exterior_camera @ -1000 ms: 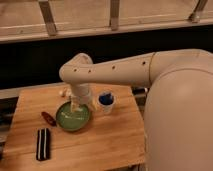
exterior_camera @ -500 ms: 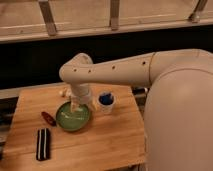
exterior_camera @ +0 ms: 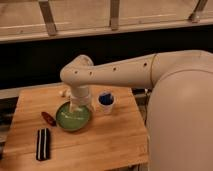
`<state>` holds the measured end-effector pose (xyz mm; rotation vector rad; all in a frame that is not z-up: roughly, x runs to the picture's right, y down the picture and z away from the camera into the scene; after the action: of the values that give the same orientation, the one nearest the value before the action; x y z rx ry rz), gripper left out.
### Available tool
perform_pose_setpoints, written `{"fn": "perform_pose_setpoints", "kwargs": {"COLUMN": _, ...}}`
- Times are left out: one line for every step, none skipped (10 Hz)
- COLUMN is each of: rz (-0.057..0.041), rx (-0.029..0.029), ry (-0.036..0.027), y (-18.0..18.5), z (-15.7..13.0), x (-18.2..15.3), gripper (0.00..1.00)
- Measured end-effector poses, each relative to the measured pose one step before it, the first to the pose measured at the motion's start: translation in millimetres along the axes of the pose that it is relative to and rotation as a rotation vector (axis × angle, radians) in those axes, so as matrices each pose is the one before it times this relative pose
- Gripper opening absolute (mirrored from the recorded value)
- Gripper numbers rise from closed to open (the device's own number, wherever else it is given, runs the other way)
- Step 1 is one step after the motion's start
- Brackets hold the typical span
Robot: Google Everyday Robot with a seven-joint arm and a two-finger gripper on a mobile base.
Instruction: Drag the ceramic bowl in a circle
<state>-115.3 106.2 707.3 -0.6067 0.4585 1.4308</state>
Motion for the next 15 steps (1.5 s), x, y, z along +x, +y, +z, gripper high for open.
{"fn": "perform_pose_setpoints", "kwargs": {"rz": 0.00103, "rx": 0.00229, "ry": -0.01731, "y": 5.95, "z": 0.52, "x": 0.34, "gripper": 0.65}}
{"fn": "perform_pose_setpoints", "kwargs": {"rz": 0.02828, "rx": 0.02013, "ry": -0.00614, "y": 2.63, "z": 3.70, "x": -0.62, "gripper": 0.65}}
{"fn": "perform_pose_setpoints", "kwargs": {"rz": 0.01837, "rx": 0.01700, "ry": 0.00078, "y": 1.97, "z": 5.29, "x": -4.31, "gripper": 0.65}}
{"fn": "perform_pose_setpoints", "kwargs": {"rz": 0.01431, "rx": 0.02554, "ry": 0.00512, "y": 2.32, "z": 5.08, "x": -6.10, "gripper": 0.65}}
{"fn": "perform_pose_setpoints", "kwargs": {"rz": 0.00265, "rx": 0.01808, "ry": 0.01033, "y": 6.80, "z": 3.61, "x": -2.15, "gripper": 0.65}}
{"fn": "perform_pose_setpoints", "kwargs": {"rz": 0.00242, "rx": 0.00611, "ry": 0.00185, "y": -0.21, "z": 0.49, "x": -0.82, "gripper": 0.65}}
{"fn": "perform_pose_setpoints", "kwargs": {"rz": 0.00301, "rx": 0.00223, "ry": 0.00029, "y": -1.89, "z": 0.20, "x": -0.59, "gripper": 0.65}}
{"fn": "perform_pose_setpoints", "kwargs": {"rz": 0.00540, "rx": 0.00220, "ry": 0.00029, "y": -3.11, "z": 0.31, "x": -0.88, "gripper": 0.65}}
{"fn": "perform_pose_setpoints", "kwargs": {"rz": -0.00125, "rx": -0.00016, "ry": -0.00025, "y": 0.81, "z": 0.01, "x": 0.02, "gripper": 0.65}}
{"fn": "perform_pose_setpoints", "kwargs": {"rz": -0.00194, "rx": -0.00157, "ry": 0.00154, "y": 1.94, "z": 0.43, "x": 0.39, "gripper": 0.65}}
{"fn": "perform_pose_setpoints", "kwargs": {"rz": 0.01845, "rx": -0.02071, "ry": 0.01589, "y": -1.97, "z": 4.11, "x": -0.52, "gripper": 0.65}}
{"fn": "perform_pose_setpoints", "kwargs": {"rz": 0.01832, "rx": -0.01105, "ry": 0.01230, "y": -7.52, "z": 7.27, "x": -2.05, "gripper": 0.65}}
{"fn": "perform_pose_setpoints", "kwargs": {"rz": 0.02802, "rx": -0.01942, "ry": 0.01728, "y": -9.79, "z": 13.74, "x": -2.19, "gripper": 0.65}}
{"fn": "perform_pose_setpoints", "kwargs": {"rz": 0.02434, "rx": -0.01591, "ry": 0.01717, "y": -8.35, "z": 16.37, "x": -1.43, "gripper": 0.65}}
{"fn": "perform_pose_setpoints", "kwargs": {"rz": 0.01944, "rx": -0.01828, "ry": 0.02003, "y": -5.32, "z": 17.16, "x": -0.76, "gripper": 0.65}}
